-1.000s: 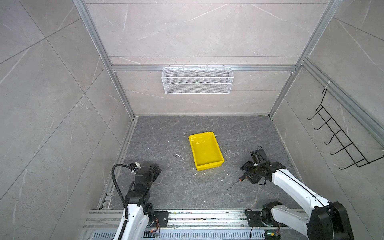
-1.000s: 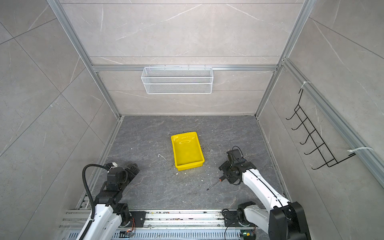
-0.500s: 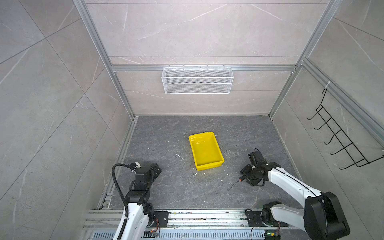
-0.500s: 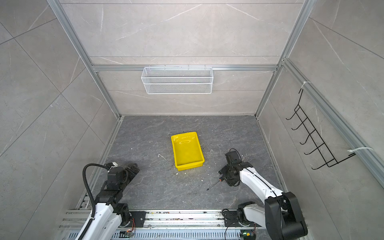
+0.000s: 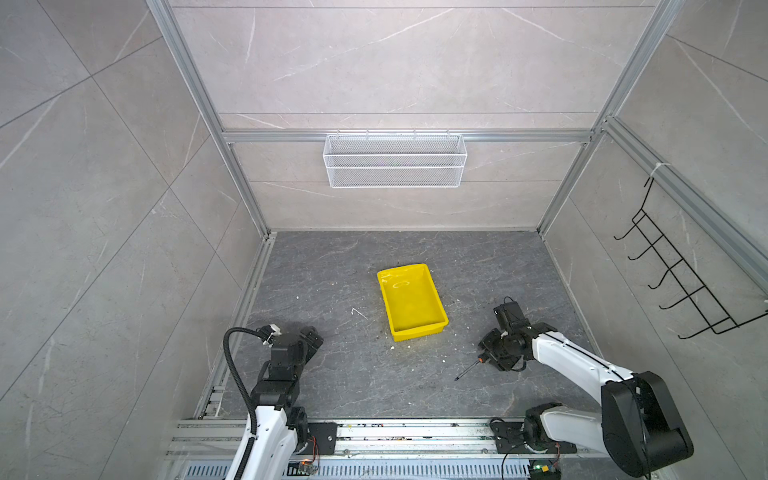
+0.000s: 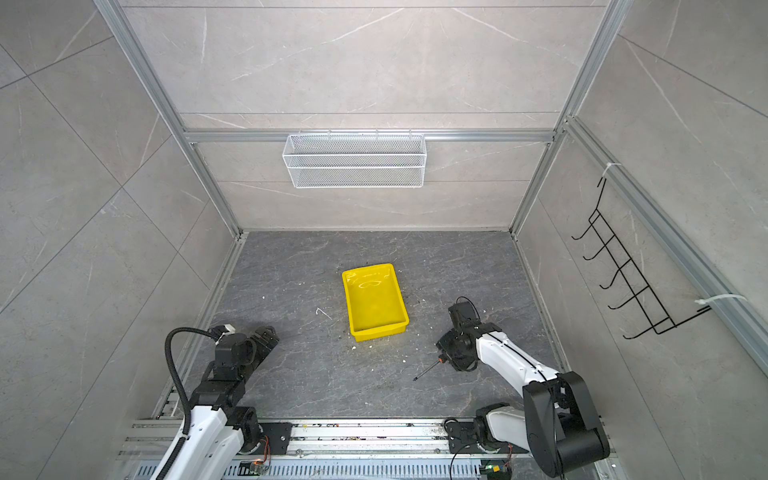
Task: Put the screwdriver in the bin
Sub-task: 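Lift the screwdriver with the right gripper and carry it toward the bin, then lower the screwdriver into the yellow bin and open the right gripper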
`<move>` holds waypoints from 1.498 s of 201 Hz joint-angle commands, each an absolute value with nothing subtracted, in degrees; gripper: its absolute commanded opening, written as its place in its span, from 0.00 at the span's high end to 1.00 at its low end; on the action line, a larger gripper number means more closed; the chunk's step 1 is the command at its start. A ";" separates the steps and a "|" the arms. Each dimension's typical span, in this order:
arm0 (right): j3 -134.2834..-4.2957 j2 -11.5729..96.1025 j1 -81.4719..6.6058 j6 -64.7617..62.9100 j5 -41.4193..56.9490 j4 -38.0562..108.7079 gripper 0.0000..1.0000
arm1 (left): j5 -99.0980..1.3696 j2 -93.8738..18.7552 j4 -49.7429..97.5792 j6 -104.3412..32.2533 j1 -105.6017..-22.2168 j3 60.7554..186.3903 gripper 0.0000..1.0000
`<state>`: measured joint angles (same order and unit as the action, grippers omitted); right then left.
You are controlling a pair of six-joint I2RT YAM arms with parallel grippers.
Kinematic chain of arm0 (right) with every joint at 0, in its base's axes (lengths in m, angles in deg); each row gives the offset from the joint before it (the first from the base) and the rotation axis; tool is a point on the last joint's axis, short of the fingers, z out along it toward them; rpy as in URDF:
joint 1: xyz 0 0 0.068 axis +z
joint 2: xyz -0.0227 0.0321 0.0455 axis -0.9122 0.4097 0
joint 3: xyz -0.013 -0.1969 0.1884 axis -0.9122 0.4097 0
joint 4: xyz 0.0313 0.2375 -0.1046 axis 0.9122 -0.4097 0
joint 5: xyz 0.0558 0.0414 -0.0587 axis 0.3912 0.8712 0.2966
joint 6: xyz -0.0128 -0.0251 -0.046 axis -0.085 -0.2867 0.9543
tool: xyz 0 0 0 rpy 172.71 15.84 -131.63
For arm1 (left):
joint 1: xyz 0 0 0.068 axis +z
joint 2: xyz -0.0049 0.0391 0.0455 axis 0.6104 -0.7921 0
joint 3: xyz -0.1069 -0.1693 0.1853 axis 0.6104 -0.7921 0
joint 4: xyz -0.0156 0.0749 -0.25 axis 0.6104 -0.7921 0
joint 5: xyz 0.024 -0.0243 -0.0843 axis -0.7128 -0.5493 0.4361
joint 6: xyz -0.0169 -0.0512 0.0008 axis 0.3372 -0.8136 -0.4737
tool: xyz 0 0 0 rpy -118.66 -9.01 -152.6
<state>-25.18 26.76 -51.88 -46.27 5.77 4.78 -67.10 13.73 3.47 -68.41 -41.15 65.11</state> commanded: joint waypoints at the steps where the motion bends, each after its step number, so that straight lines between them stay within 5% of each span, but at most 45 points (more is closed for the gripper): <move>1: -23.62 28.85 -51.57 -46.38 5.74 4.85 0.53 | -67.71 13.56 5.47 -69.06 -41.05 65.42 0.00; 69: -23.56 28.45 -51.59 -46.34 5.69 3.98 0.60 | -67.65 13.51 5.46 -69.18 -41.05 65.32 0.00; 85: -23.86 28.01 -51.57 -46.18 5.80 3.82 0.85 | -67.67 13.47 5.49 -69.14 -41.05 65.32 0.00; 153: -27.15 25.04 -51.53 -44.39 4.28 -2.08 0.86 | -68.02 13.21 5.42 -69.18 -41.05 65.47 0.00; 201: -42.82 23.28 -51.13 -42.07 1.27 -10.72 0.86 | -68.59 13.20 4.78 -69.42 -41.05 65.63 0.00; 241: -61.33 34.87 -43.45 -38.87 -4.47 -12.60 0.87 | -68.34 13.62 4.54 -69.39 -41.05 65.51 0.00; 301: -100.71 65.79 -27.73 -30.42 -23.87 -27.37 0.87 | -67.88 11.85 5.16 -69.08 -41.05 65.87 0.00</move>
<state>-89.71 56.52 -30.59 -34.89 -13.71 -16.88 -67.21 12.81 3.49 -68.50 -41.15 65.11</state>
